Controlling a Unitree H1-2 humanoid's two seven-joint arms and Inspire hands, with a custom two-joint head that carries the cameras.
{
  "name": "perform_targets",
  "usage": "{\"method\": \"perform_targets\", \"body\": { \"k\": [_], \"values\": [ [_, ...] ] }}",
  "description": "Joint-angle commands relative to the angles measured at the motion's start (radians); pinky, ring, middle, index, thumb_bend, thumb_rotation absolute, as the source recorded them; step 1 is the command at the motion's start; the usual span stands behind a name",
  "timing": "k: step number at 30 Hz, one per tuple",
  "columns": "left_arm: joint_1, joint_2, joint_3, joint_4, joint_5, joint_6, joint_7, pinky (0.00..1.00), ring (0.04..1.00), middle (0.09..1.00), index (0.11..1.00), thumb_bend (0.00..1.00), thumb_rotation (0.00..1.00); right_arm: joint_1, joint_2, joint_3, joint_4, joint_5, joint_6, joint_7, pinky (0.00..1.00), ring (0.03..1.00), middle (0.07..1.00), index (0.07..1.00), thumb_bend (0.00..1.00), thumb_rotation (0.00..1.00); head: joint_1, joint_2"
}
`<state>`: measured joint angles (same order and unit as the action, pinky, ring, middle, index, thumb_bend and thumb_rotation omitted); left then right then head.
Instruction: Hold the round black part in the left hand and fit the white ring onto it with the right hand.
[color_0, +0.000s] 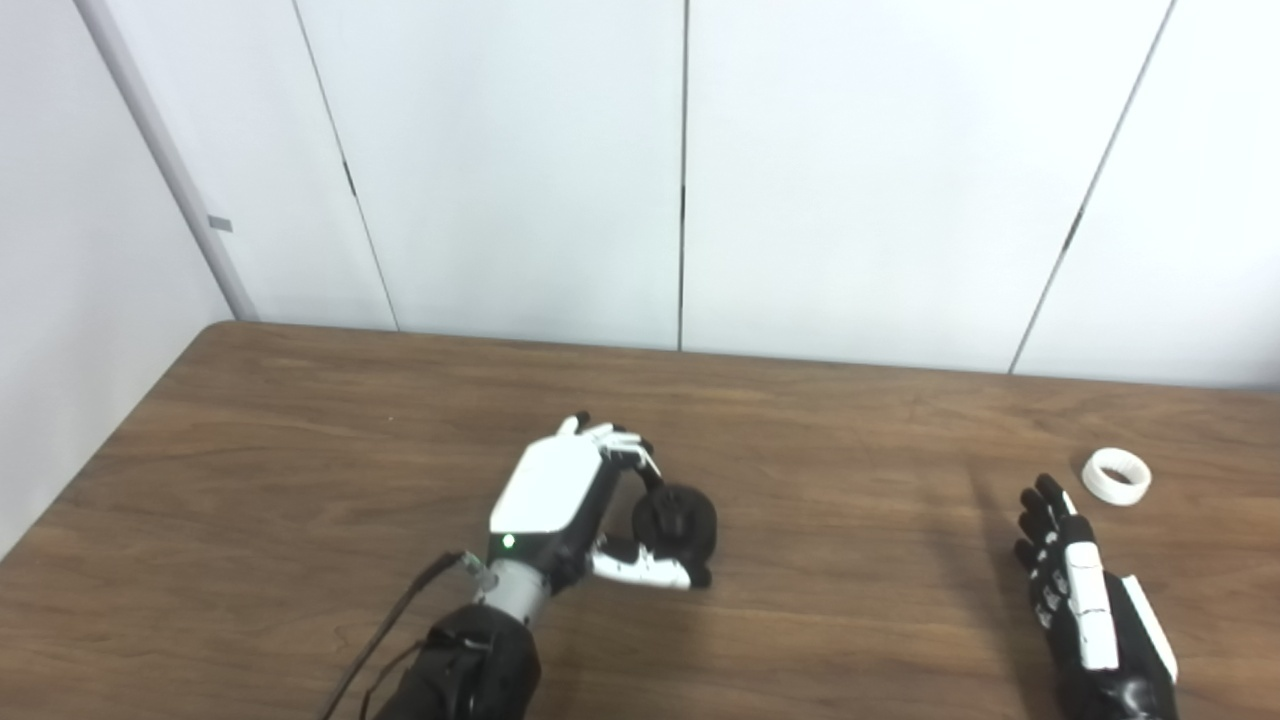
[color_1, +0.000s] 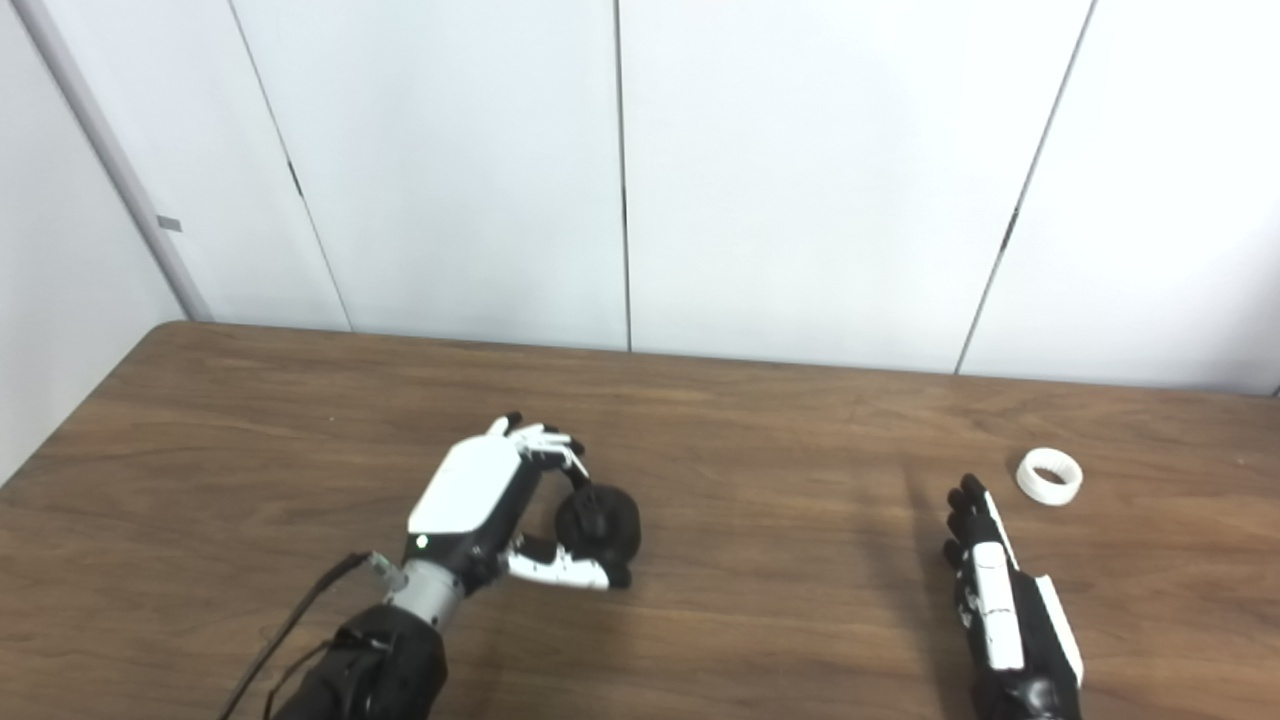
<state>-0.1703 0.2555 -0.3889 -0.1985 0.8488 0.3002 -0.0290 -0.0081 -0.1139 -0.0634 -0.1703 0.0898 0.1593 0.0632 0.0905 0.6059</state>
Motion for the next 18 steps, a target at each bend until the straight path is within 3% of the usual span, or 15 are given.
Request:
{"method": "perform_targets", "body": {
  "k": [1,11,18],
  "values": [
    [-0.011,-0.018,-0.018,-0.047,0.034,-0.033,-0.004,1.00,0.887,0.802,0.487,0.52,0.06,-0.010,0.007,0.010,-0.025,-0.008,0.010,-0.002,1.00,1.000,0.984,1.000,0.47,1.00,-0.001,0.002],
    [0.072,-0.061,-0.079,-0.036,0.054,-0.120,-0.007,1.00,0.886,0.797,0.487,0.52,0.06,-0.013,0.022,0.025,-0.060,-0.034,0.038,-0.022,1.00,0.997,0.975,0.999,0.50,1.00,-0.075,0.033],
    [0.126,-0.061,-0.073,-0.021,0.064,-0.166,0.006,1.00,0.885,0.800,0.488,0.52,0.05,-0.018,0.041,0.038,-0.081,-0.063,0.062,-0.034,1.00,0.990,0.964,0.986,0.52,1.00,-0.139,0.064]
  ]
}}
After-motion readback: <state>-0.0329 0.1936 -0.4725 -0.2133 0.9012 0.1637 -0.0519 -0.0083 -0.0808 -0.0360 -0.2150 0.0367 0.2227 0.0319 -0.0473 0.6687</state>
